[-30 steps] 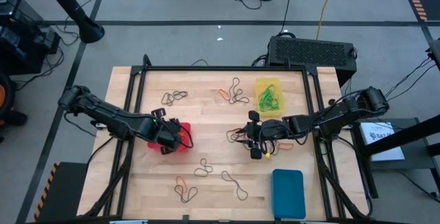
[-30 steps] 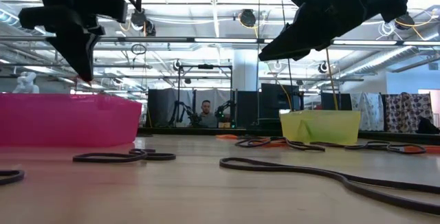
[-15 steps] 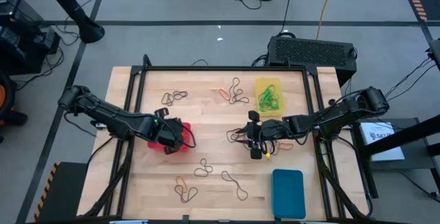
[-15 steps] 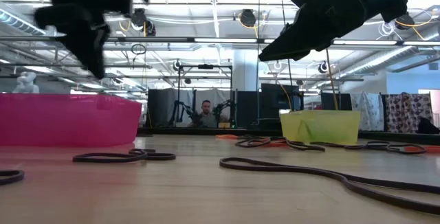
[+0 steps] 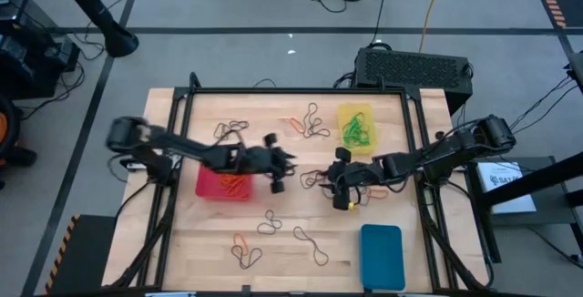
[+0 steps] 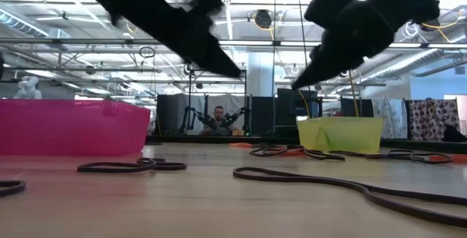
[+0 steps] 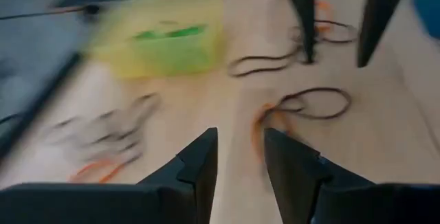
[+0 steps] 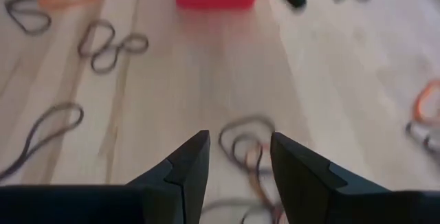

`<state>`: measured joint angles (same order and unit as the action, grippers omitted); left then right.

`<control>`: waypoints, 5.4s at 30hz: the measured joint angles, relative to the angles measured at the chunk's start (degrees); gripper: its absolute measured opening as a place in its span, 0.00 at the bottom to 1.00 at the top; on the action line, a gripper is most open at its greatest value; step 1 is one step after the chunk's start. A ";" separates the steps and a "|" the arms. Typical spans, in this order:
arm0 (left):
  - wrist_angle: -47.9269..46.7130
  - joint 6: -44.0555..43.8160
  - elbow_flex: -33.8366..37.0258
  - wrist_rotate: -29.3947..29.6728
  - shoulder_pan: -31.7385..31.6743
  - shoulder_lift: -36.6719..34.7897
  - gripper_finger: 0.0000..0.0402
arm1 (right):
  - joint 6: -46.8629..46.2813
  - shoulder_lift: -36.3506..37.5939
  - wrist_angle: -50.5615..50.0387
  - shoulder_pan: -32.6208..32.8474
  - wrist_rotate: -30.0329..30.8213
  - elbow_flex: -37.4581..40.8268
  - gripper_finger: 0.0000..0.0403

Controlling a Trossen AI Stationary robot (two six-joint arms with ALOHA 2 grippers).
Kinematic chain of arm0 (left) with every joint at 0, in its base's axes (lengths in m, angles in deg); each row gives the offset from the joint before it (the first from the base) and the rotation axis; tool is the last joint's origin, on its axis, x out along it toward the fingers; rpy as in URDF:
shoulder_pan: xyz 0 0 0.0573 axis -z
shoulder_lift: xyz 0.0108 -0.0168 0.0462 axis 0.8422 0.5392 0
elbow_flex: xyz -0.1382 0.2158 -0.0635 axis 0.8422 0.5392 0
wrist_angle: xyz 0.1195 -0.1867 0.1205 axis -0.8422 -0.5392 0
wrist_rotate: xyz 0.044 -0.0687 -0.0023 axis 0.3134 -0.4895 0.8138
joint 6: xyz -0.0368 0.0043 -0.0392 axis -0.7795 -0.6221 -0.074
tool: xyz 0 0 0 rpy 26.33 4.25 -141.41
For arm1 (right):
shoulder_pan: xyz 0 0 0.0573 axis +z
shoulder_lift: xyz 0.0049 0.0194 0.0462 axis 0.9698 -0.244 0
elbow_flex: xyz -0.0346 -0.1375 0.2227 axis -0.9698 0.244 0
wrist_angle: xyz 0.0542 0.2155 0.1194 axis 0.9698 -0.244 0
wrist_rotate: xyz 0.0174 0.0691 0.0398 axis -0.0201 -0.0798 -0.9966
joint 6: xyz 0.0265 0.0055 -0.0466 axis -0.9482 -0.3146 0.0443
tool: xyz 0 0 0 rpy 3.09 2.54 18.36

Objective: Sort rubber bands into baskets
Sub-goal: Put the orange rubber band into the pink bin

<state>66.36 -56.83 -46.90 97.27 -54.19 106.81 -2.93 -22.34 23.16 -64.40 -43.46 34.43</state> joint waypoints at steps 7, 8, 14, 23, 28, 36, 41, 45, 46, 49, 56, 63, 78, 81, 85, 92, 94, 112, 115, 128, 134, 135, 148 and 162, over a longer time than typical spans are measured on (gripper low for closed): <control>4.13 3.86 -13.75 -12.00 -6.21 19.92 0.31 | -6.27 0.24 -8.86 4.41 0.88 0.00 0.37; 3.74 4.74 -16.07 -11.99 -6.67 22.26 0.31 | -7.27 0.26 -9.83 5.38 2.42 0.00 0.37; -8.87 7.98 -27.30 -12.02 -7.31 29.75 0.31 | -9.09 0.35 -14.38 9.44 11.03 0.00 0.37; -13.98 7.96 -28.76 -12.00 -7.33 30.74 0.31 | -8.68 0.35 -15.27 10.39 12.02 0.00 0.37; -14.06 7.69 -28.76 -11.73 -7.31 30.74 0.31 | -8.83 0.35 -15.25 10.39 12.02 0.00 0.37; -16.51 7.80 -29.12 -11.47 -7.30 26.11 0.31 | -8.83 0.35 -15.11 10.39 14.74 0.00 0.37; -18.40 7.74 -29.12 -11.43 -7.35 24.68 0.31 | -8.89 0.35 -14.64 10.39 16.32 0.10 0.37; -19.10 7.65 -29.07 -11.38 -7.37 26.25 0.31 | -9.08 0.33 -14.54 10.39 16.17 0.78 0.37; -19.04 7.57 -29.07 -11.36 -7.37 26.85 0.31 | -9.09 0.33 -14.60 10.39 16.24 0.87 0.37; -18.57 7.54 -29.03 -11.36 -7.35 28.40 0.31 | -9.08 0.33 -14.54 10.39 16.20 1.19 0.37; -18.26 7.52 -29.03 -11.36 -7.35 29.71 0.31 | -9.07 0.33 -14.35 10.39 16.24 1.20 0.37; -17.61 7.79 -29.03 -10.92 -7.35 29.71 0.31 | -8.96 0.33 -14.28 10.39 16.28 1.20 0.37; -17.81 7.70 -29.07 -8.88 -7.22 28.21 0.31 | -8.83 0.33 -13.74 10.39 16.28 1.20 0.37; -17.47 7.61 -29.07 -10.24 -7.20 27.88 0.31 | -8.83 0.33 -13.55 10.39 16.28 1.18 0.37; -17.68 6.04 -29.05 -13.67 -7.20 27.29 0.31 | -8.83 0.33 -13.54 10.39 16.29 1.18 0.37; -17.88 4.48 -29.05 -16.26 -6.92 27.41 0.31 | -8.83 0.31 -13.35 10.39 16.28 1.18 0.37; -18.00 4.48 -29.04 -16.27 -6.87 27.62 0.31 | -8.83 0.31 -13.32 10.39 16.27 1.18 0.37; -17.63 4.48 -28.98 -14.92 -7.07 27.72 0.31 | -8.61 0.31 -13.17 10.38 16.25 1.18 0.37; -17.47 4.48 -29.00 -14.90 -7.04 28.34 0.31 | -8.61 0.31 -13.17 10.37 16.26 1.18 0.37; -16.31 4.46 -28.96 -13.90 -7.11 30.17 0.31 | -8.39 0.31 -12.58 10.37 16.26 1.14 0.37; -15.43 4.46 -28.96 -12.62 -7.46 30.17 0.31 | -8.39 0.31 -12.58 10.38 16.24 1.14 0.37; -15.03 4.46 -28.96 -12.61 -7.46 30.17 0.31 | -8.39 0.31 -12.56 10.38 16.24 1.14 0.37; -15.07 4.46 -28.63 -15.67 -7.57 30.17 0.31 | -8.39 0.31 -12.37 10.37 16.26 1.14 0.37; -14.21 4.48 -28.63 -15.67 -7.68 30.17 0.08 | -8.39 0.31 -12.27 10.39 16.24 1.14 0.37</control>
<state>52.15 -52.34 -75.53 81.60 -61.87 136.98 -11.32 -22.03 10.88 -54.01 -27.22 35.57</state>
